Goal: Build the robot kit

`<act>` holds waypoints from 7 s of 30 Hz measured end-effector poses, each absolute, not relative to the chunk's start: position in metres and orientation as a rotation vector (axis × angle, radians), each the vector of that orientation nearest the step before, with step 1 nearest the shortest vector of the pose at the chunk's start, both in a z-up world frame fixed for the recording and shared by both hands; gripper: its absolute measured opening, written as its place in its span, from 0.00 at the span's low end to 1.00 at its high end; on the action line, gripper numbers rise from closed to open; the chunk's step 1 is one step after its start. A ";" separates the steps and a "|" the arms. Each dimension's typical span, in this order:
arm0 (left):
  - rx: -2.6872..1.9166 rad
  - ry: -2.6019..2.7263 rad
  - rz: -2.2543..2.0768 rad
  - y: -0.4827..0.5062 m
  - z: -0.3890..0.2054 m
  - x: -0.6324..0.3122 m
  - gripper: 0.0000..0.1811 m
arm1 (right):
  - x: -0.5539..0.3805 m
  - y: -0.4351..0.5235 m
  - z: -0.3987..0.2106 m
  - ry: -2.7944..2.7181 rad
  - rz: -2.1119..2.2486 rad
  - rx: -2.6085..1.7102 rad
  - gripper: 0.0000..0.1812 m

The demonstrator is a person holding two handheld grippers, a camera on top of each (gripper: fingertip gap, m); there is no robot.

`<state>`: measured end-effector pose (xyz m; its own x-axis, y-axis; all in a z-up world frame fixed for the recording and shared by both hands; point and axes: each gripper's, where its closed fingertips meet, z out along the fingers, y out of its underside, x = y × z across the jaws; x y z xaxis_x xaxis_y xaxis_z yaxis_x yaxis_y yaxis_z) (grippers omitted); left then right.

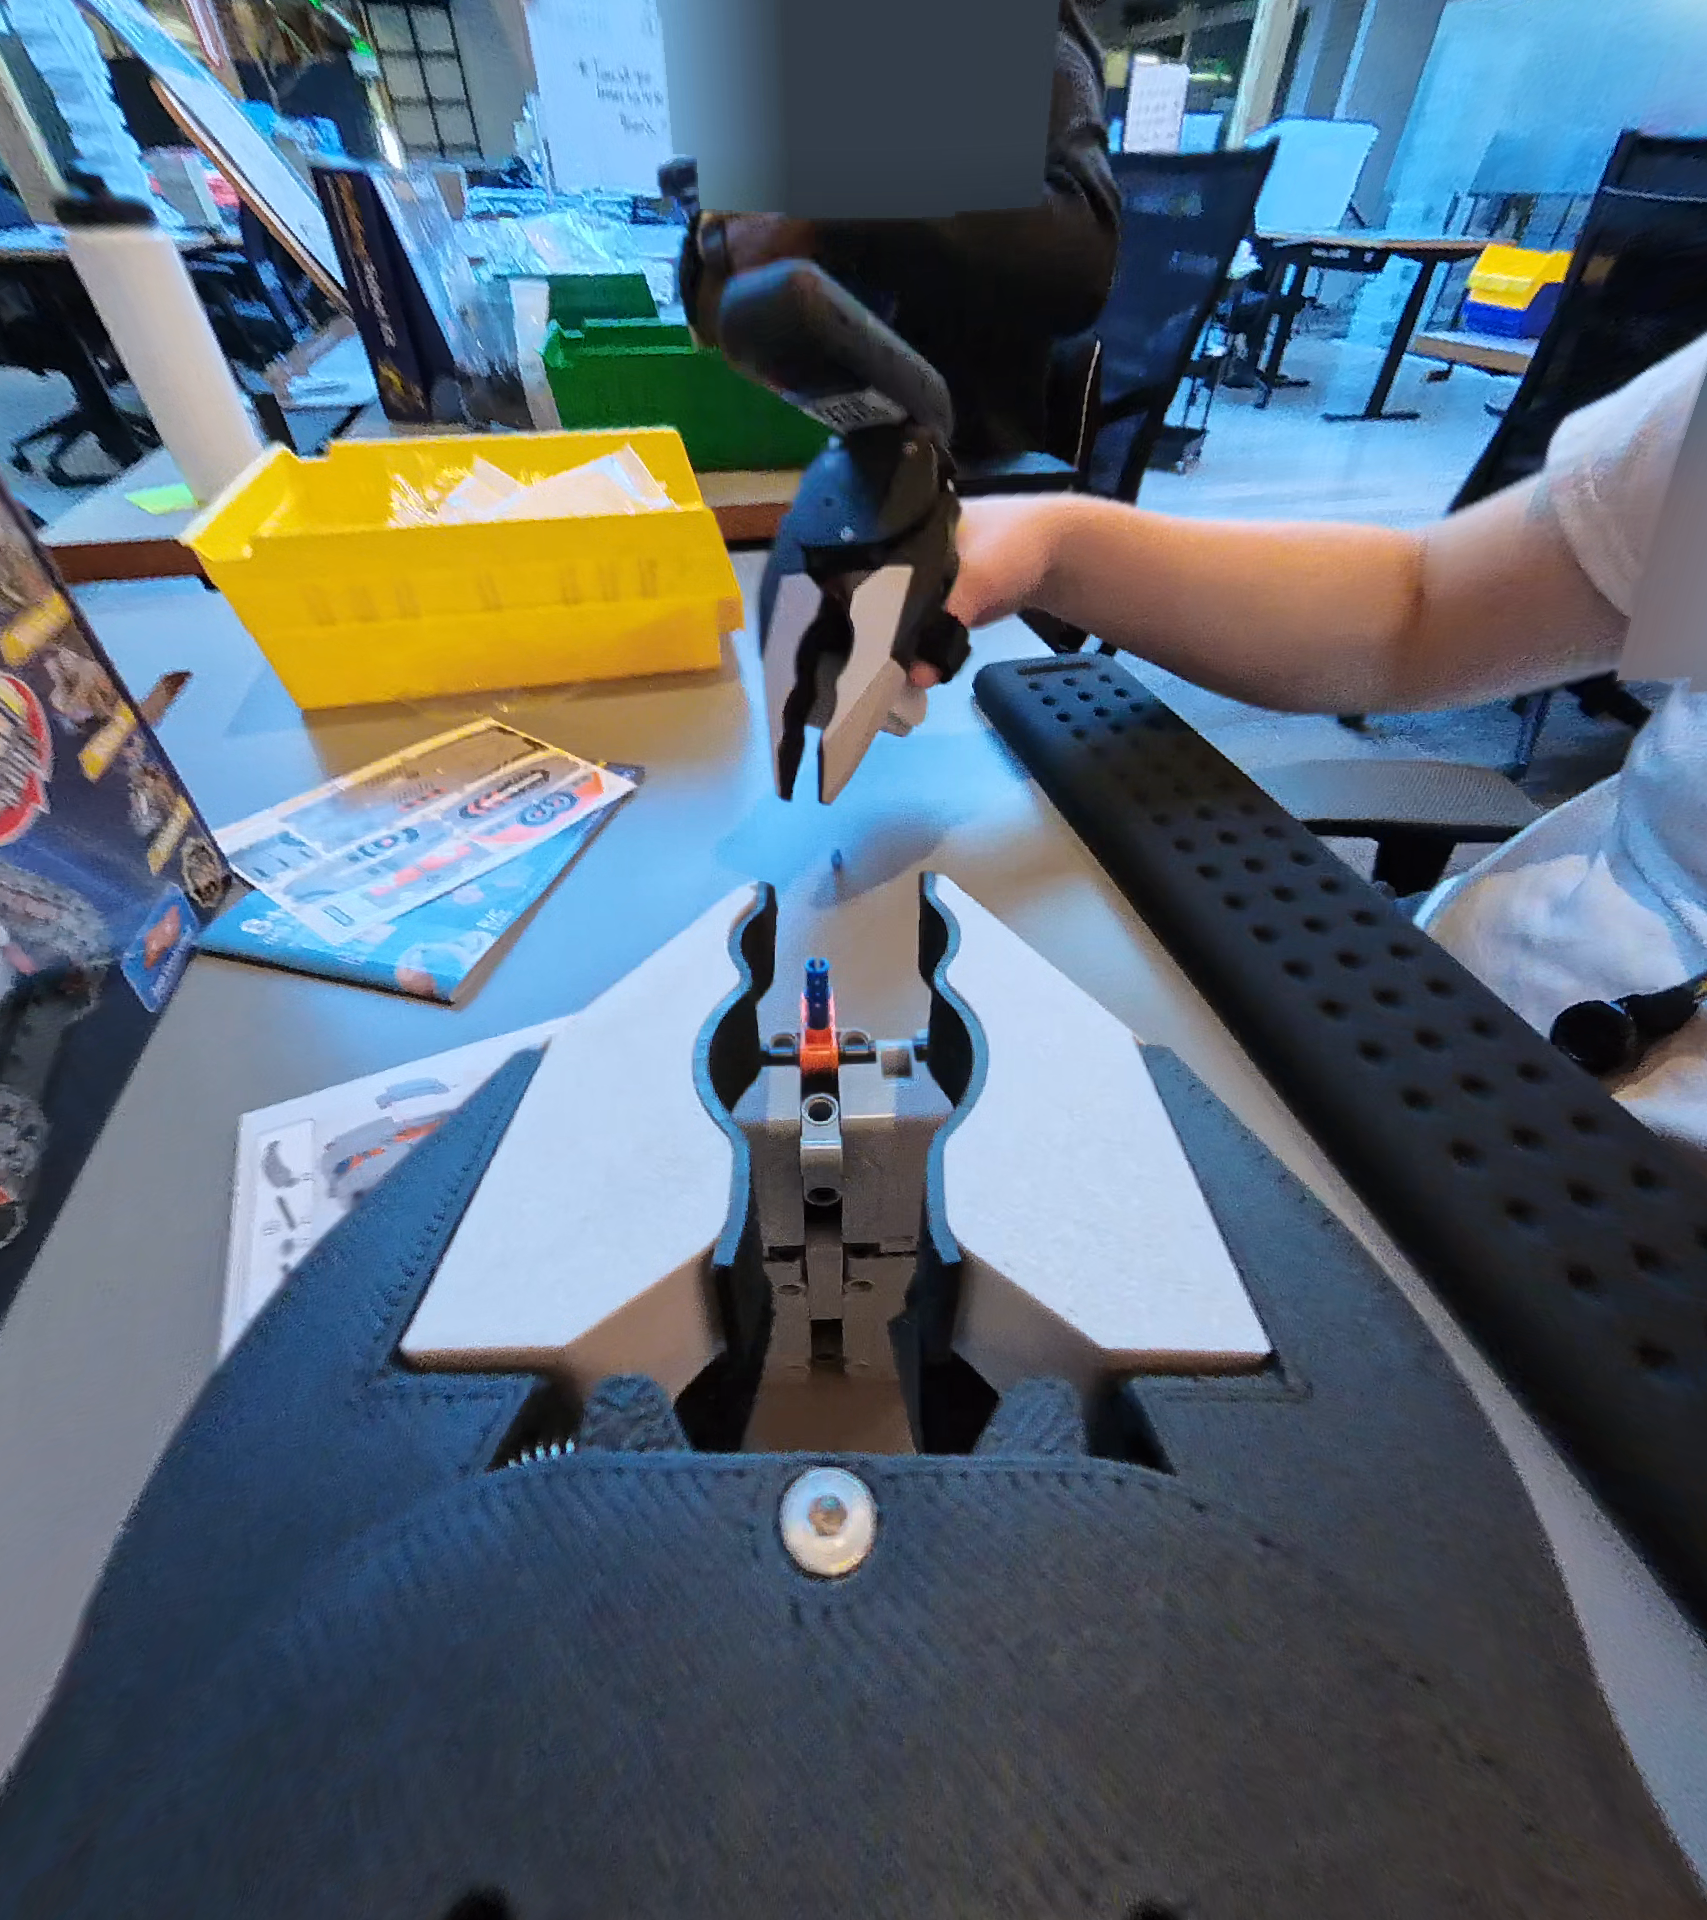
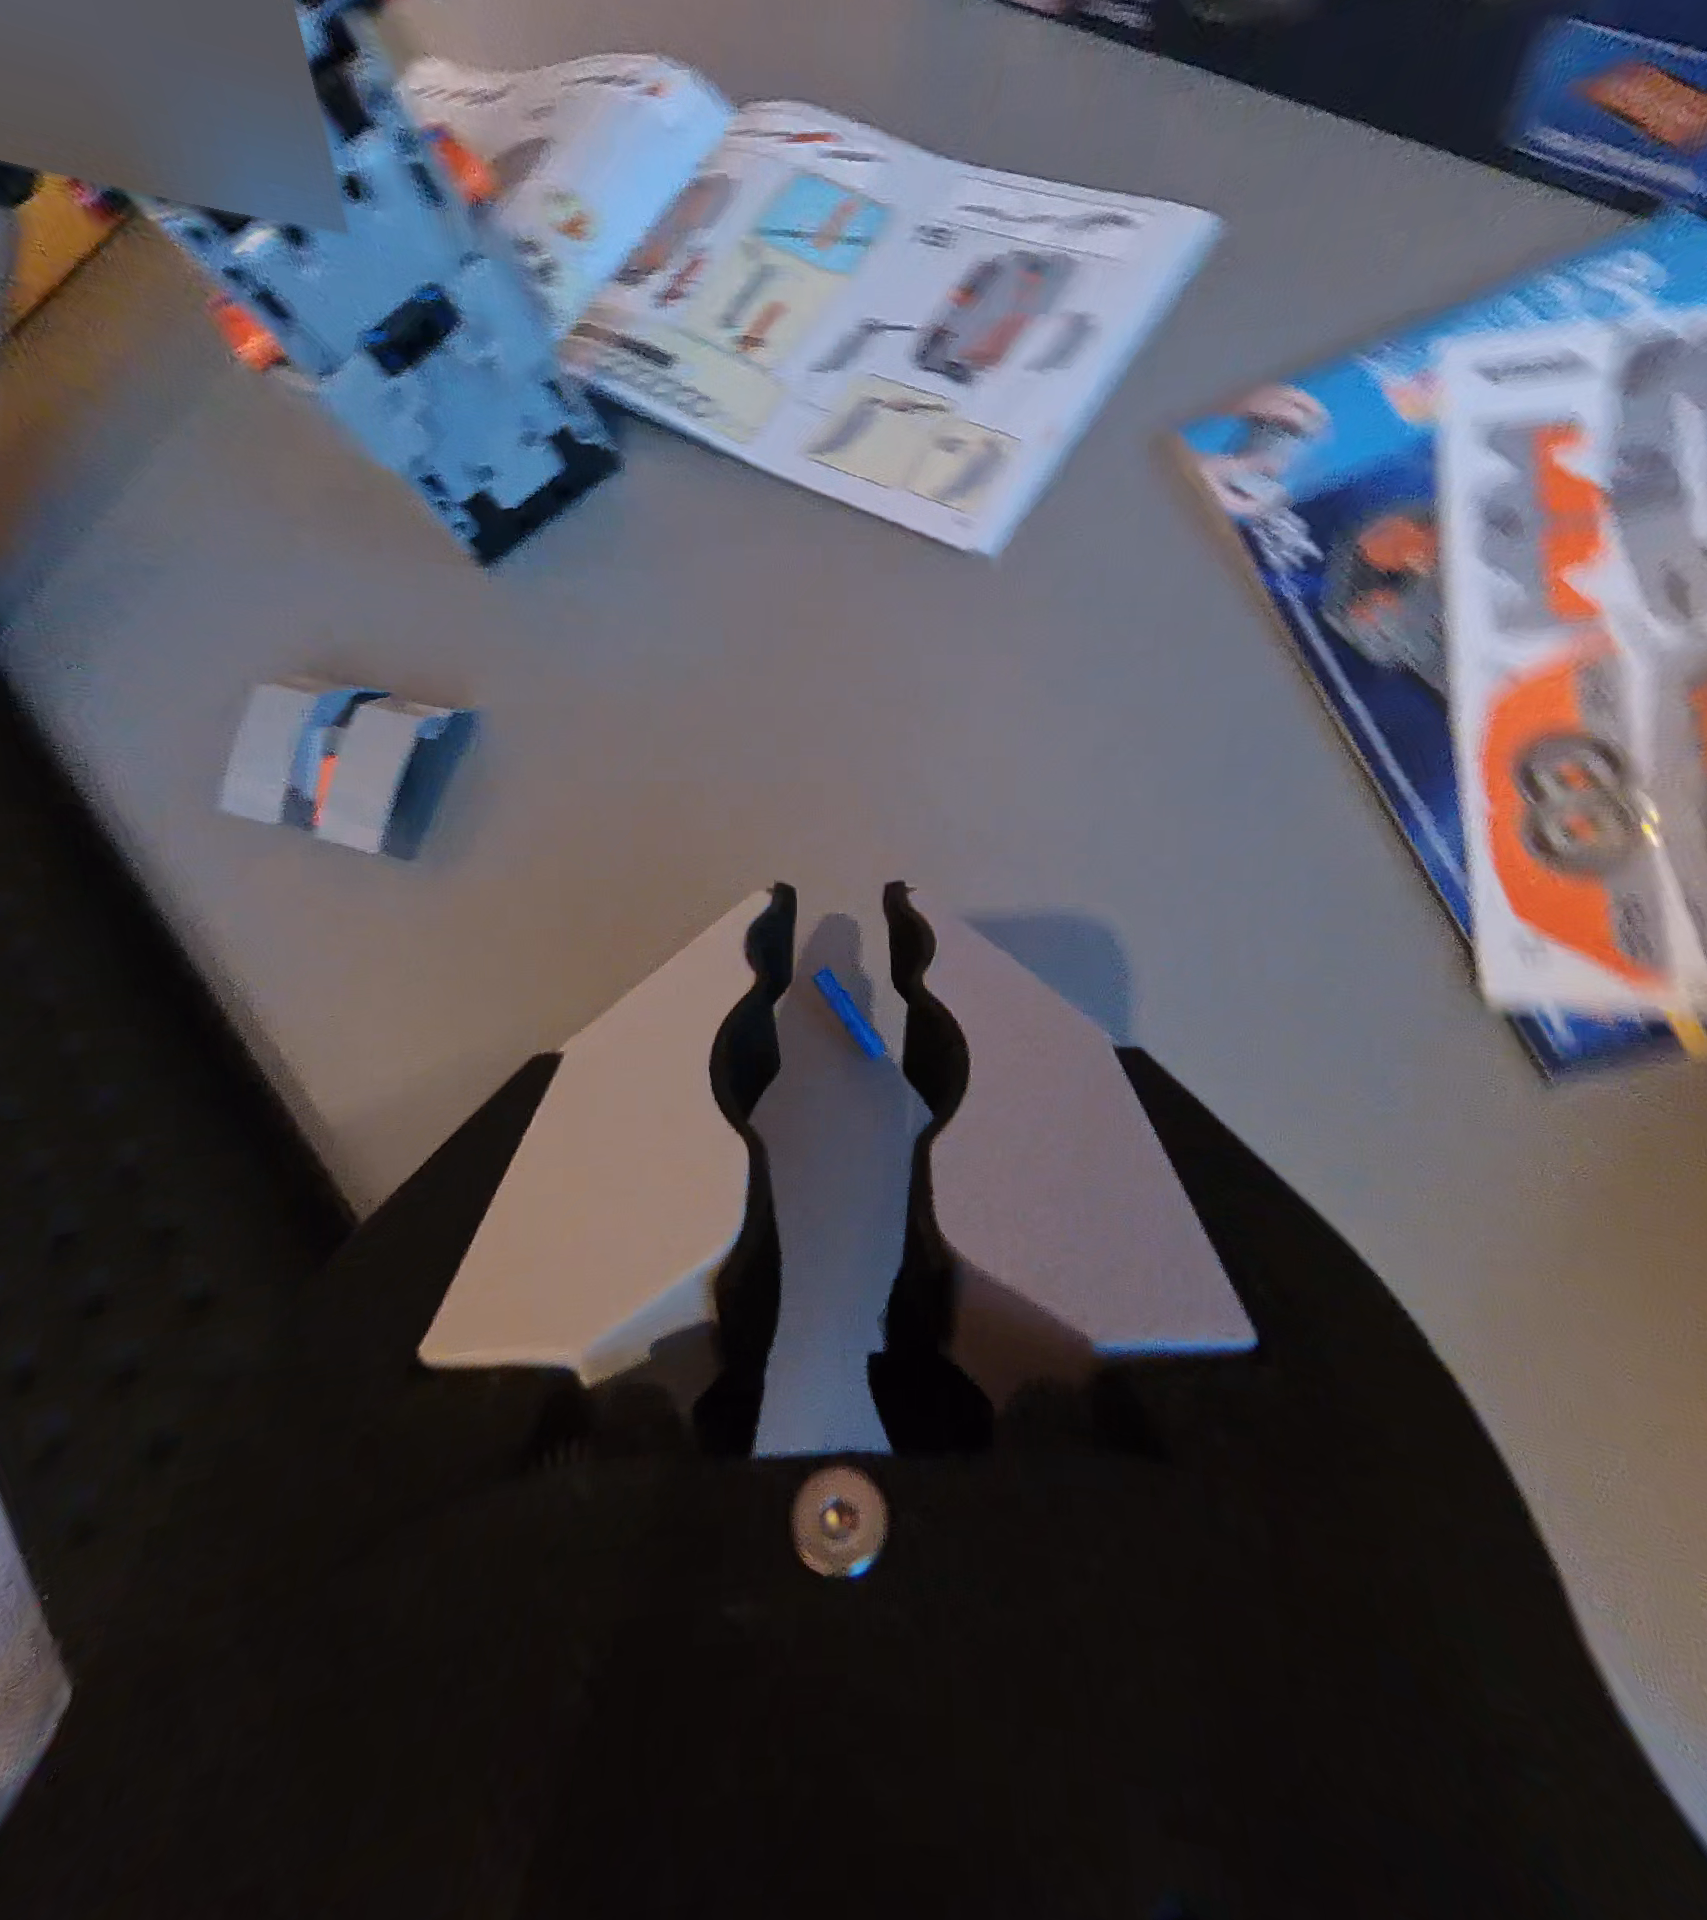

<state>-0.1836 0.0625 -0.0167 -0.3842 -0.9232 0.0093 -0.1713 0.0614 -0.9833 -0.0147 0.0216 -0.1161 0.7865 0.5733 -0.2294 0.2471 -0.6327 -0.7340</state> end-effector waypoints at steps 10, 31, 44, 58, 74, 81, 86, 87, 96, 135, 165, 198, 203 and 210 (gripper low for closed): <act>-1.005 1.600 -1.177 0.055 0.036 -0.208 0.12 | 0.002 -0.026 -0.132 -0.921 0.519 -2.178 0.10; -0.969 1.607 -1.003 0.033 0.064 -0.200 0.12 | -0.128 0.044 0.012 -0.830 1.140 -1.611 0.01; -1.330 1.191 -1.445 0.077 0.079 -0.178 0.08 | -0.163 0.088 0.090 -0.577 1.957 -1.174 0.01; -1.317 1.163 -1.531 0.027 0.111 -0.133 0.02 | -0.151 0.041 0.116 -0.597 1.829 -1.070 0.01; -1.437 1.378 -1.023 0.066 0.076 -0.162 0.01 | -0.131 0.077 0.117 -1.043 1.046 -1.512 0.10; -1.484 1.413 -0.862 0.077 0.061 -0.171 0.01 | -0.164 0.082 0.089 -1.135 0.952 -1.611 0.13; -1.530 1.555 -0.775 0.072 0.036 -0.172 0.01 | -0.175 0.076 0.058 -1.269 0.945 -1.720 0.04; -1.528 1.578 -0.767 0.070 0.033 -0.172 0.01 | -0.175 0.078 0.053 -1.278 0.930 -1.735 0.04; -1.516 1.633 -0.742 0.066 0.025 -0.167 0.01 | -0.179 0.067 0.048 -1.334 0.980 -1.727 0.03; -1.800 1.158 -0.788 0.046 -0.077 -0.184 0.30 | -0.168 0.038 -0.011 -1.662 0.608 -1.925 0.02; -1.025 1.477 -0.184 0.015 -0.011 -0.174 0.05 | -0.174 0.021 -0.006 -1.605 0.827 -2.271 0.02; -1.364 0.950 -1.397 -0.017 0.053 -0.180 0.01 | -0.188 -0.011 0.036 -0.998 1.119 -1.376 0.15; -1.382 0.967 -1.355 -0.017 0.045 -0.172 0.01 | -0.179 -0.013 0.046 -0.926 1.241 -1.343 0.08; -1.398 0.964 -1.353 -0.017 0.041 -0.166 0.01 | -0.179 -0.013 0.034 -0.954 1.266 -1.395 0.02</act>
<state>-0.1656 -0.0166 0.0406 0.0838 -0.9614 0.2622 0.0668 -0.2571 -0.9641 -0.1790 -0.0131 0.0336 0.1466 0.9661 -0.2126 -0.0616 -0.2056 -0.9767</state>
